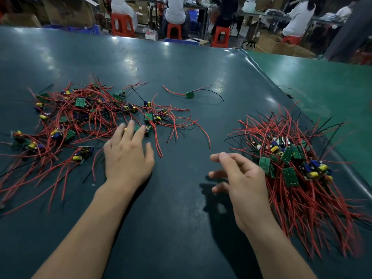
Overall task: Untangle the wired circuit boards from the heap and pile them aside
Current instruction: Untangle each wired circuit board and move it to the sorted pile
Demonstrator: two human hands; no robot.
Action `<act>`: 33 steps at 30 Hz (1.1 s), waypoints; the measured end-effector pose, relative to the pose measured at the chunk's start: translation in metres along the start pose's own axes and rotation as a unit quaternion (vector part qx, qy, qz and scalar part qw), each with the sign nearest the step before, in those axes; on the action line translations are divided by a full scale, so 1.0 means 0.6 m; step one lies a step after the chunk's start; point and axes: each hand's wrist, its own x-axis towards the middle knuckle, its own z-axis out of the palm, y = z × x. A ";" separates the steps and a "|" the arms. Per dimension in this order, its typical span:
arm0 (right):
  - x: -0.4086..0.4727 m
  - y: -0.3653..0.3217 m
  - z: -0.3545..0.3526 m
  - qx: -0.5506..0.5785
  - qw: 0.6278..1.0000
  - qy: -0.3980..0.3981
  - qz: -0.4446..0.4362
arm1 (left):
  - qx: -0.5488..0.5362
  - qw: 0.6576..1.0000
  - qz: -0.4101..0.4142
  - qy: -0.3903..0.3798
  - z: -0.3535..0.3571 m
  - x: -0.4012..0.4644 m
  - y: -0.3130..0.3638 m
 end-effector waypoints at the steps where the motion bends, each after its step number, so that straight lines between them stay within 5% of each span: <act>1: 0.008 -0.002 0.004 -0.028 0.999 -0.012 -0.014 | -0.003 1.000 0.026 0.004 0.001 0.012 0.002; 6: 0.066 0.001 0.027 -0.138 0.986 -0.037 -0.082 | 0.054 0.997 0.033 -0.033 0.003 0.056 -0.014; 15: 0.100 0.056 0.062 -0.219 0.970 -0.051 -0.098 | -0.038 0.988 0.049 0.144 -0.018 0.052 -0.029; 26: 0.094 0.054 0.058 -0.209 0.968 -0.086 -0.107 | -0.062 0.997 0.029 0.031 -0.010 0.043 -0.018; 33: 0.092 0.051 0.055 -0.224 0.963 -0.088 -0.124 | -0.085 0.966 0.098 0.222 -0.015 0.043 -0.017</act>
